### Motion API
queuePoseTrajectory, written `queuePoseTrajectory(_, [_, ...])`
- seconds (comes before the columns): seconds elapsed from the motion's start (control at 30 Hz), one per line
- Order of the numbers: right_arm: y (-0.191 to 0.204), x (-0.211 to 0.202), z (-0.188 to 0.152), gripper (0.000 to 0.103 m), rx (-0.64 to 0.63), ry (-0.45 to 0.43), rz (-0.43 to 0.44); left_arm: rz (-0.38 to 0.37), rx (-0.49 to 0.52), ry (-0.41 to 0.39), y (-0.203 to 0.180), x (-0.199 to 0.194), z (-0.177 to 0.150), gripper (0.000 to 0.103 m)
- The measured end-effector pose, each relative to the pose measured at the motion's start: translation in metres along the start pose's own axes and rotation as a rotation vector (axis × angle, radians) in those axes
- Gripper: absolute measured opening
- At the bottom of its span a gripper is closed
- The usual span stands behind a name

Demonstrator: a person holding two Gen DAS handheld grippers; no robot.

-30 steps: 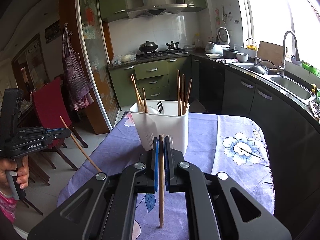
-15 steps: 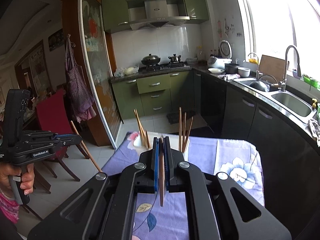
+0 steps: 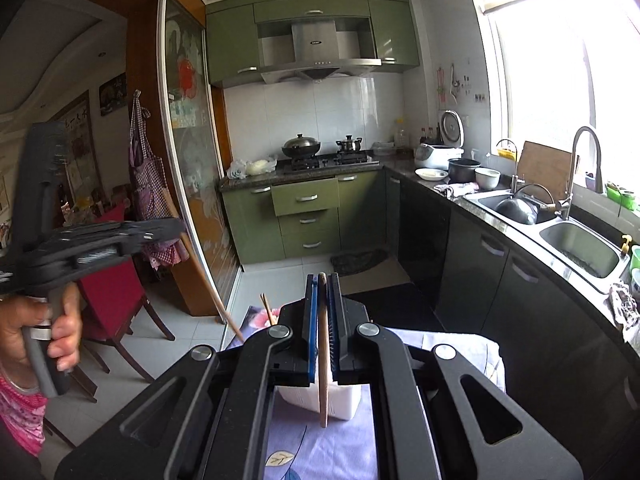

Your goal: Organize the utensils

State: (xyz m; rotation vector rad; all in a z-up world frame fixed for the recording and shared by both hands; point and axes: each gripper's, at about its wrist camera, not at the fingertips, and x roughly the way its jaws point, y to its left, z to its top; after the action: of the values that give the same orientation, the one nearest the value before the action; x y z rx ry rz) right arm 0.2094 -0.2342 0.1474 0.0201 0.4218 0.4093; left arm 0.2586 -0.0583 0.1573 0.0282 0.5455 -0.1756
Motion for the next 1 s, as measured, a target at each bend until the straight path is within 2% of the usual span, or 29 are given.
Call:
queuePoseTrajectory(0.13, [-0.001,0.002,0.008,0.006,-0.016,0.001,-0.002,0.018,-0.004,0.045,-0.003,0.043,-0.002,0.005])
queuePoseTrajectory(0.33, [-0.005,-0.001,0.019,0.006,-0.022,-0.015,-0.011,0.001,0.002,0.165,-0.004,0.103,-0.034,0.005])
queuePoseTrajectory(0.5, [-0.008,-0.001,0.037,0.006,-0.007,-0.045,-0.009,-0.017,0.016,0.232,-0.003,0.125,-0.065,0.006])
queuePoseTrajectory(0.6, [-0.008,0.003,0.049,0.006,-0.004,-0.062,-0.014,-0.015,0.021,0.227,0.001,0.122,-0.074,0.011])
queuePoseTrajectory(0.73, [-0.013,0.021,0.067,0.006,0.023,-0.085,-0.032,-0.006,0.015,0.162,0.013,0.093,-0.084,0.04])
queuePoseTrajectory(0.77, [-0.015,0.027,0.07,0.006,0.029,-0.088,-0.036,-0.007,0.016,0.144,0.014,0.085,-0.086,0.044])
queuePoseTrajectory(0.93, [-0.024,0.066,0.068,0.006,0.058,-0.046,-0.044,0.006,0.037,0.026,0.018,0.035,-0.117,0.059])
queuePoseTrajectory(1.0, [-0.027,0.082,0.058,0.006,0.064,-0.018,-0.043,0.004,0.04,0.014,0.018,0.023,-0.133,0.061])
